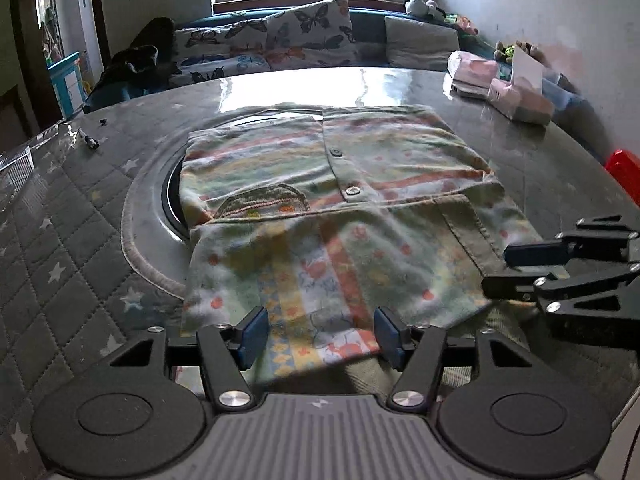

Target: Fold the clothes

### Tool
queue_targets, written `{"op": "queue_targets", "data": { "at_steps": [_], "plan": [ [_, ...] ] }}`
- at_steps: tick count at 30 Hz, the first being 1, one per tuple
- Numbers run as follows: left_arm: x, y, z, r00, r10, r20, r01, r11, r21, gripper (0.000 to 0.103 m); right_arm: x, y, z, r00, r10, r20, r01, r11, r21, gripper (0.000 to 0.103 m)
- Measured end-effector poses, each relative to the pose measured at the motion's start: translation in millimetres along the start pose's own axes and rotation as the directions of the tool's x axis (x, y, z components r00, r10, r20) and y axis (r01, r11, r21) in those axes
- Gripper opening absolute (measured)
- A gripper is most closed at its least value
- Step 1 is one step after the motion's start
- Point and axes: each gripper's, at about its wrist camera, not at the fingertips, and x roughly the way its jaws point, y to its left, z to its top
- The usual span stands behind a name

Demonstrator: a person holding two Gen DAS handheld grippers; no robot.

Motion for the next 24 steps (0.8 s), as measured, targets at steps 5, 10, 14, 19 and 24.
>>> {"op": "queue_targets", "data": {
  "at_steps": [5, 10, 14, 19, 24],
  "plan": [
    [-19, 1, -4, 1.000, -0.006, 0.008, 0.006, 1.000, -0.013, 0.063, -1, -1, -3, 1.000, 0.001, -0.016, -0.001, 1.000, -0.010, 0.037],
    [-38, -2, -17, 0.999, -0.039, -0.023, 0.038, 0.998, -0.043, 0.063, -11, 0, -8, 1.000, 0.001, 0.000, -0.001, 1.000, -0.032, 0.037],
    [-39, -6, -24, 0.996, -0.070, -0.051, 0.067, 0.996, -0.061, 0.062, -21, 3, -14, 1.000, -0.008, -0.006, 0.007, 0.997, -0.083, 0.038],
    [-30, -10, -28, 0.986, -0.126, -0.106, 0.116, 0.988, -0.100, 0.044, -32, 7, -25, 1.000, -0.017, -0.023, 0.013, 0.988, -0.155, 0.041],
    [-31, -14, -22, 0.977, -0.183, -0.111, 0.172, 0.979, -0.107, 0.015, -39, 13, -34, 0.999, -0.017, -0.035, 0.009, 0.976, -0.219, 0.050]
  ]
}}
